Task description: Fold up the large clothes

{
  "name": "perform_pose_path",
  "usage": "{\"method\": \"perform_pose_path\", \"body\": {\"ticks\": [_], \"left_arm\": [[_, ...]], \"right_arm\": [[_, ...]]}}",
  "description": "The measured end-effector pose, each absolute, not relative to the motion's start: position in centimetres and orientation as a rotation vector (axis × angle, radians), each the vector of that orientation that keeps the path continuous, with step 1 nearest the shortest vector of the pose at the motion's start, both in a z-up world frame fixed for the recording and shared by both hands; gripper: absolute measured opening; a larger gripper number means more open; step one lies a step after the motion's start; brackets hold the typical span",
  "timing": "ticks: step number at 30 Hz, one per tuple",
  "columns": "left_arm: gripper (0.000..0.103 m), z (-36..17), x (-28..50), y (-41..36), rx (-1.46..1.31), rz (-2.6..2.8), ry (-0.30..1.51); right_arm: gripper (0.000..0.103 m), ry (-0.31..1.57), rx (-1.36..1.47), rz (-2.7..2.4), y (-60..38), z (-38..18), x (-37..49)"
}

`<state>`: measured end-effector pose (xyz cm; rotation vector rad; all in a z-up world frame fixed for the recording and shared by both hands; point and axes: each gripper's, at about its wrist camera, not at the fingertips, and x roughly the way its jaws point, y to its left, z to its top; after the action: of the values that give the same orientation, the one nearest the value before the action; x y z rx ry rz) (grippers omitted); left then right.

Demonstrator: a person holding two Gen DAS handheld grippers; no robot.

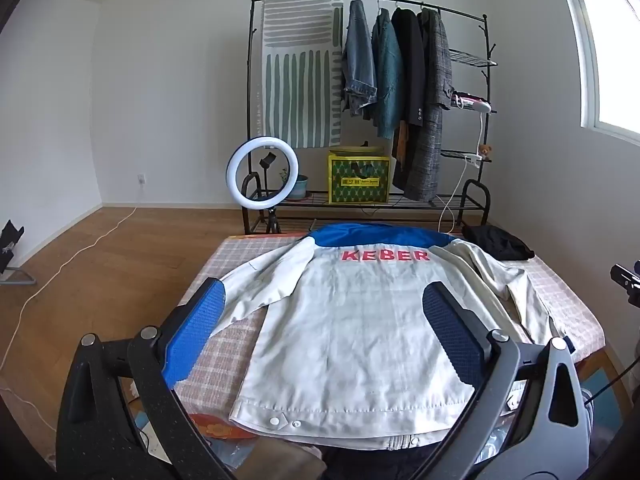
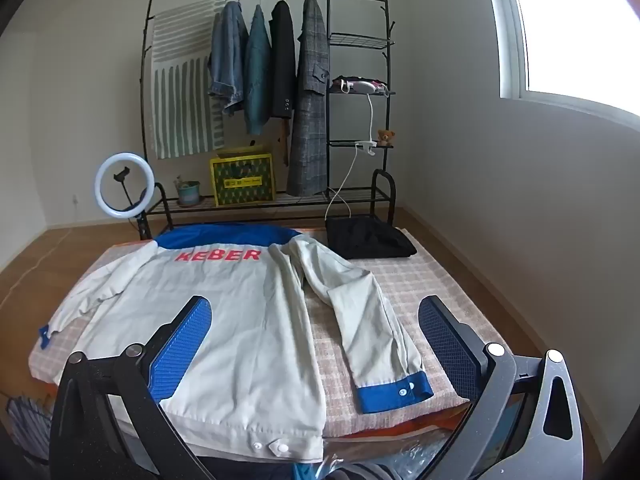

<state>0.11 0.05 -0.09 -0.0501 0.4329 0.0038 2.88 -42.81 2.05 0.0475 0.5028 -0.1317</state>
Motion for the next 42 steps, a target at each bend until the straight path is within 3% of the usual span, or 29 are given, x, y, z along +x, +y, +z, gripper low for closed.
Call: {"method": "perform_pose_path", "body": {"ticks": [42], "left_arm": [[0.101, 2.8, -1.0, 0.2, -0.031, 0.017, 0.379]], "right_arm": [[0.103, 0.480, 0.043, -0.123, -42.5, 2.9, 2.5]]}}
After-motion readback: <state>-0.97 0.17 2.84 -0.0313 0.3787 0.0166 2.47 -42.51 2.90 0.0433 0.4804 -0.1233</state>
